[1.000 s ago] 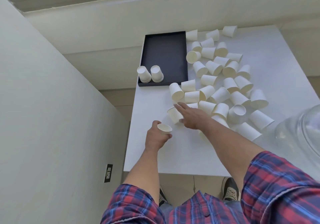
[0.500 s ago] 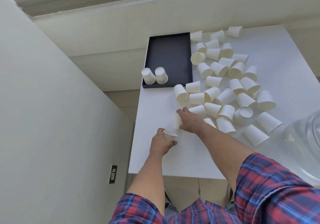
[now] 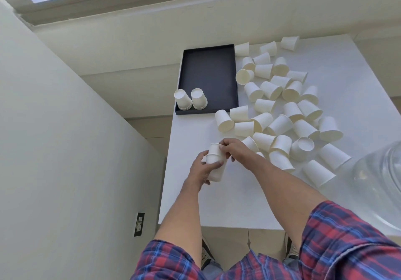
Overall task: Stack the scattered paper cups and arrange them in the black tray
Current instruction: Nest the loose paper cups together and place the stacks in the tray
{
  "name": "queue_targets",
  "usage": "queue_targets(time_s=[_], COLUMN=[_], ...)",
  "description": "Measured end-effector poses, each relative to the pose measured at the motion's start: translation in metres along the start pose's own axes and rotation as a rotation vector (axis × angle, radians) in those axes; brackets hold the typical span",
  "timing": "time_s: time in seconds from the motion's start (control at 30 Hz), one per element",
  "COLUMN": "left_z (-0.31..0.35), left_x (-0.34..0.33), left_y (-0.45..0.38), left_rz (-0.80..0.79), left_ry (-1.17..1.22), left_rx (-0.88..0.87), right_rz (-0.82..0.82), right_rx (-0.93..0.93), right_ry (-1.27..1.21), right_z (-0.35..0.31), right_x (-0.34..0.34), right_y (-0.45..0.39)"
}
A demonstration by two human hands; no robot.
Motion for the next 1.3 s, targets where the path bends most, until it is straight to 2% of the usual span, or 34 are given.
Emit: queue_targets(time_s=[0.13,0.27,0.37,0.43,0.5,0.67,0.8,0.9,1.0,1.17,1.3], left_z=[0.016,0.032,0.049,0.062,0.076,0.113,0.142,0.16,0.166,0.163,0.154], left_x=[0.003,0.002,0.001,-0.002,-0.004,-0.014,-0.02,-0.021,-0.023,-0.022,-0.014], left_y=[-0.008,-0.015,-0.028,-0.036,-0.045,-0.071,-0.094,-0.112,-0.13,-0.155,-0.162], left_rz=[-0.033,-0.039,0.115,0.244,0.328,0.292,0.238,0.242,0.224,0.16,0.215], left_ry=[0.181,0.193,0.243,0.291,0.339,0.472,0.504,0.373,0.248,0.106,-0.097], left_rx=[0.066,0.072,0.036,0.043,0.068,0.072,-0.027,-0.144,-0.18,-0.211,-0.256], right_rz=[-0.06,-0.089,0.02,0.143,0.201,0.321,0.456,0.537,0.577,0.554,0.51], right_rx=[0.005,0.01,0.124,0.227,0.314,0.487,0.429,0.332,0.328,0.295,0.249], right_ry=[-0.097,-0.138,-0.178,-0.117,-0.028,0.282,0.316,0.32,0.382,0.522,0.672], right_z=[-0.005,-0.017,-0.028,-0.034,-0.04,-0.061,-0.078,-0.09,-0.102,-0.113,-0.119], right_x=[0.002,0.007,0.011,0.014,0.015,0.025,0.05,0.067,0.077,0.08,0.073], right_y=[-0.002,-0.006,-0.012,-0.015,-0.018,-0.033,-0.06,-0.084,-0.105,-0.142,-0.168])
Point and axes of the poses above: each hand's wrist, its own y-axis away from the middle knuckle, its own x-axis out of the back of the hand, z = x × y, the point moved 5 cm from there along -y, towards the middle knuckle, and after that the axes turned 2 degrees about z, right-handed, at the moved point
